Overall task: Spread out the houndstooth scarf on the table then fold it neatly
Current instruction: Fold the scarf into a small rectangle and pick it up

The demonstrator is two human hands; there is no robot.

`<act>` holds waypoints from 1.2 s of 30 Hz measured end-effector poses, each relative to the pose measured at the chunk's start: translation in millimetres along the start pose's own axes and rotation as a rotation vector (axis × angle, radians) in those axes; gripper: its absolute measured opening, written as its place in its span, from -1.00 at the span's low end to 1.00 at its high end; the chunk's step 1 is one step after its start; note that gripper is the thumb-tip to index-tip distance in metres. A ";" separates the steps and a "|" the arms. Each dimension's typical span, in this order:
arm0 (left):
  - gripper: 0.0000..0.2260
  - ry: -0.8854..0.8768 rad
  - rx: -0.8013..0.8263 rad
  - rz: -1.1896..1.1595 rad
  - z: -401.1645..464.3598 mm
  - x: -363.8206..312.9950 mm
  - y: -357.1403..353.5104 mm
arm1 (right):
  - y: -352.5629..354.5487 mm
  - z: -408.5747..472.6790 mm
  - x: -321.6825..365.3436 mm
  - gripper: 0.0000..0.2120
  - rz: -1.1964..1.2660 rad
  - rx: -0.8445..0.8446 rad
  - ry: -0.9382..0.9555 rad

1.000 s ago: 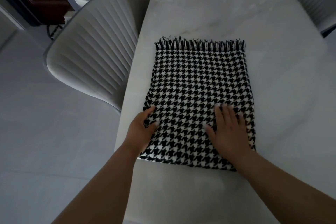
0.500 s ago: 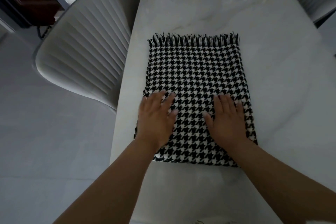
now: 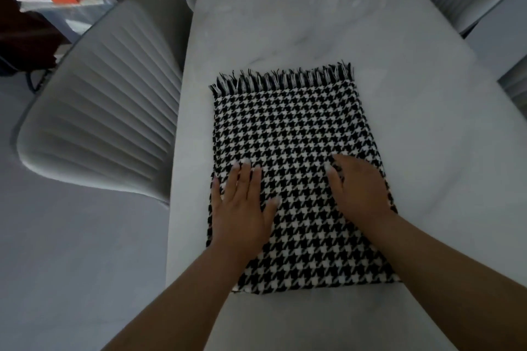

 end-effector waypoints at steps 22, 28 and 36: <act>-0.46 0.245 0.105 -0.002 125.4 45.9 -28.1 | -18.3 121.2 -70.6 -0.24 -0.208 0.331 0.022; -0.36 0.047 0.090 0.017 80.2 0.1 -20.0 | -15.0 101.5 -25.7 -0.36 -0.299 0.330 0.041; -0.31 0.209 0.172 -0.058 4.4 31.7 -32.6 | -1.6 -0.3 -40.3 -0.11 -0.103 0.357 0.018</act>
Point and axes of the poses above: each hand's wrist, its own z-axis towards the middle knuckle, its own y-axis out of the back of the hand, x = y × z, the point moved 7 cm from there along z, towards the middle knuckle, and after that the axes turned 11 degrees about z, right-handed, at the moved point
